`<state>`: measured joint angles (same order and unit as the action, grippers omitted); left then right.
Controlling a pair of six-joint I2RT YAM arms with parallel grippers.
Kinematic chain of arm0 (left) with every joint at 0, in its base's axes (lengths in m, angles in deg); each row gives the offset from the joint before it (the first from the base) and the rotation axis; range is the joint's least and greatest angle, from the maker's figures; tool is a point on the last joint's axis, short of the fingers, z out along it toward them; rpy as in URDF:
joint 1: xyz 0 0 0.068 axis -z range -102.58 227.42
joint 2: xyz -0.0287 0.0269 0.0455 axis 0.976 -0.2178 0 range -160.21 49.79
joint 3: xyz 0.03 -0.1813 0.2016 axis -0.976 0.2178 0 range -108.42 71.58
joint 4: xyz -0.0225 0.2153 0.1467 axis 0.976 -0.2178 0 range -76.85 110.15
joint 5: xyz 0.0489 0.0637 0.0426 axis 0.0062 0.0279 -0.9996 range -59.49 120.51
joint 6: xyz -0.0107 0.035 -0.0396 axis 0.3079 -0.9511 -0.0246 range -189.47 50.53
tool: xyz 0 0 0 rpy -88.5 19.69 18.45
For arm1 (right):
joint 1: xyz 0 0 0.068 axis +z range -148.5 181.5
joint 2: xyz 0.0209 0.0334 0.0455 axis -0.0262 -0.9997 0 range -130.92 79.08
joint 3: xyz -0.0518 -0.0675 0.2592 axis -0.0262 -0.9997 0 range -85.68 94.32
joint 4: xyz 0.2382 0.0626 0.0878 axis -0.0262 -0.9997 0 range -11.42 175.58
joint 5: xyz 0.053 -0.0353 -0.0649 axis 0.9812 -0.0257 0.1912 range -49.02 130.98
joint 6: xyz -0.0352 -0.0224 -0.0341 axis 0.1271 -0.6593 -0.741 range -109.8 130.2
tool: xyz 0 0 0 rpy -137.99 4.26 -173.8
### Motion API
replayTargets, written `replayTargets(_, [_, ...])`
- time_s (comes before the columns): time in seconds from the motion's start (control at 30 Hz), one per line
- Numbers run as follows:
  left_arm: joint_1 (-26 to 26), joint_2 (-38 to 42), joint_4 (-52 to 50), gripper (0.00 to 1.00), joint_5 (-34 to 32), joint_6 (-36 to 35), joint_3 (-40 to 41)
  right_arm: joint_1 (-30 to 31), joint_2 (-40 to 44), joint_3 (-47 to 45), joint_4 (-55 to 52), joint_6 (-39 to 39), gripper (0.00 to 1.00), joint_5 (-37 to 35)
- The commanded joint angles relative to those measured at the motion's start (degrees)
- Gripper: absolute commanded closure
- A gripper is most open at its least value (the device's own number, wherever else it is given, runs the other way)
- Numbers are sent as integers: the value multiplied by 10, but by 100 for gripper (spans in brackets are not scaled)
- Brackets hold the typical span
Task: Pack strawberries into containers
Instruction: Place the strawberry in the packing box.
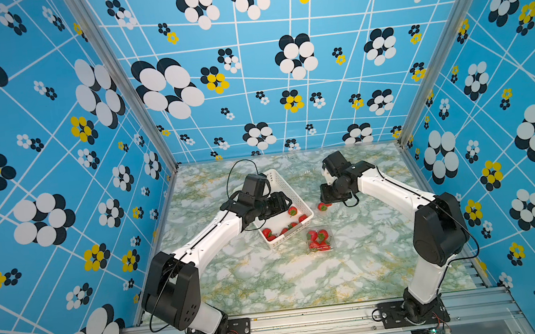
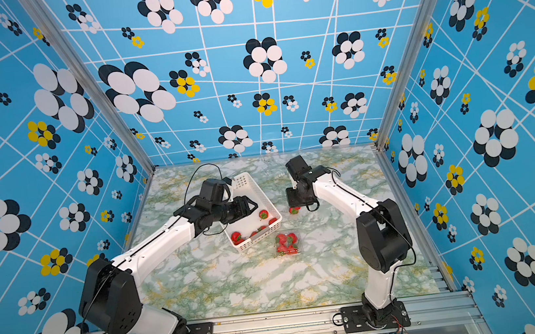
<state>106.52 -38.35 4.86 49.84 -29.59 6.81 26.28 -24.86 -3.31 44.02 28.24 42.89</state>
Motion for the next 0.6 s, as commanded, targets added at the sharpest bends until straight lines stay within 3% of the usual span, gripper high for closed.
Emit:
replayTargets(0.0, [10,-21,-21,35,10,-15,-30,-15,-4,-25,29,3,70,13])
replayTargets(0.57, [19,-37,-22,35,13,-15,-39,-25,-91,11,31,-10,68,12])
